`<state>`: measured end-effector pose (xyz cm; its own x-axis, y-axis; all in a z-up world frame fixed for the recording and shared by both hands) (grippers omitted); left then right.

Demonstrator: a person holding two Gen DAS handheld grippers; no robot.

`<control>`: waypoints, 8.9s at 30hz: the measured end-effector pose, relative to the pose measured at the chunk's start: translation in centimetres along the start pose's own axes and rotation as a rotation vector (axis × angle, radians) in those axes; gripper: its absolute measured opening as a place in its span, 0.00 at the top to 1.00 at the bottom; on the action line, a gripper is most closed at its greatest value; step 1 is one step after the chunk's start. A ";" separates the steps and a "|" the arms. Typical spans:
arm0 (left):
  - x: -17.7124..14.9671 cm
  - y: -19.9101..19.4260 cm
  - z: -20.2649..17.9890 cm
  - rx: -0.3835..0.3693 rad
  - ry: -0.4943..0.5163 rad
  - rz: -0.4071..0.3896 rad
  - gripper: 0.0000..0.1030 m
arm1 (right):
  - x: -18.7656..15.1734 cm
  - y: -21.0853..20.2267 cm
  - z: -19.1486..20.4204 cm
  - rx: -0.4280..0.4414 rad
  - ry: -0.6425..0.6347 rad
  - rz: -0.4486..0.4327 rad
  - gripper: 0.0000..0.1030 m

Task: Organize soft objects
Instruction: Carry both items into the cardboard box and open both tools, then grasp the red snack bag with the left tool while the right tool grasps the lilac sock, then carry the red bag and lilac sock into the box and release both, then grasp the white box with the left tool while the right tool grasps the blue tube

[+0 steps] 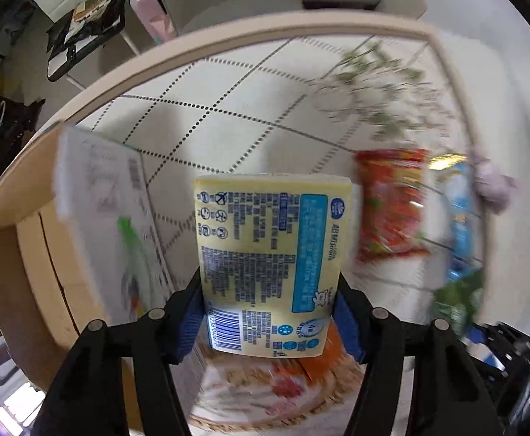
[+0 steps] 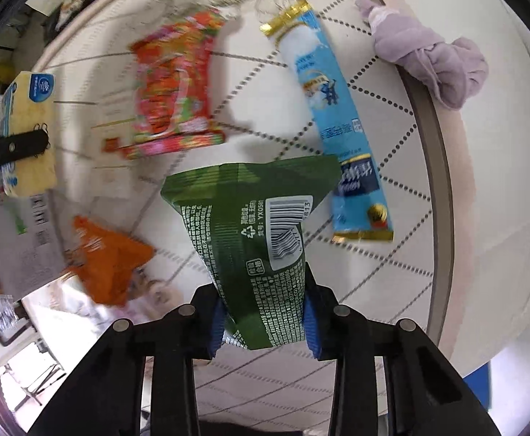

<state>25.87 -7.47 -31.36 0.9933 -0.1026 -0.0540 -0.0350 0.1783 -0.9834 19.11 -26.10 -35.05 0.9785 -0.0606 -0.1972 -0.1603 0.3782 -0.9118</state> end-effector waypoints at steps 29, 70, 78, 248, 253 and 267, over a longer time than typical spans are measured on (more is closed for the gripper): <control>-5.1 -0.4 29.7 -0.190 -0.335 0.021 0.41 | 2.2 3.5 36.5 0.085 -0.267 -0.004 0.65; -13.9 -3.9 32.8 -0.025 -0.336 -0.104 0.03 | -5.8 1.8 38.0 -0.099 -0.354 -0.157 0.04; -19.3 -9.2 32.1 0.052 -0.337 -0.232 0.03 | -12.7 -2.3 37.7 -0.072 -0.379 -0.248 0.04; -17.2 -6.2 33.3 0.002 -0.282 -0.154 0.11 | -8.8 2.1 37.9 -0.135 -0.318 -0.125 0.07; -19.7 -8.5 32.4 -0.011 -0.279 -0.187 0.11 | -11.4 -0.5 37.0 -0.101 -0.307 -0.175 0.07; -22.1 -14.5 27.6 -0.014 -0.299 -0.268 0.11 | -14.4 -7.5 32.5 0.040 -0.301 -0.238 0.07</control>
<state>7.45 19.22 -11.09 0.9556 0.1460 0.2558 0.2305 0.1698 -0.9581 10.46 1.97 -13.70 0.9831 0.1205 0.1380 0.0752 0.4220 -0.9035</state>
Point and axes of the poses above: each gripper's, at about its wrist camera, not at the fingertips, and y roughly the way its jaws point, z to its left, x to its top, the point moved 1 cm from there along y, roughly the way its jaws point, and after that the axes turned 12 degrees about x, right-handed, at the moved point
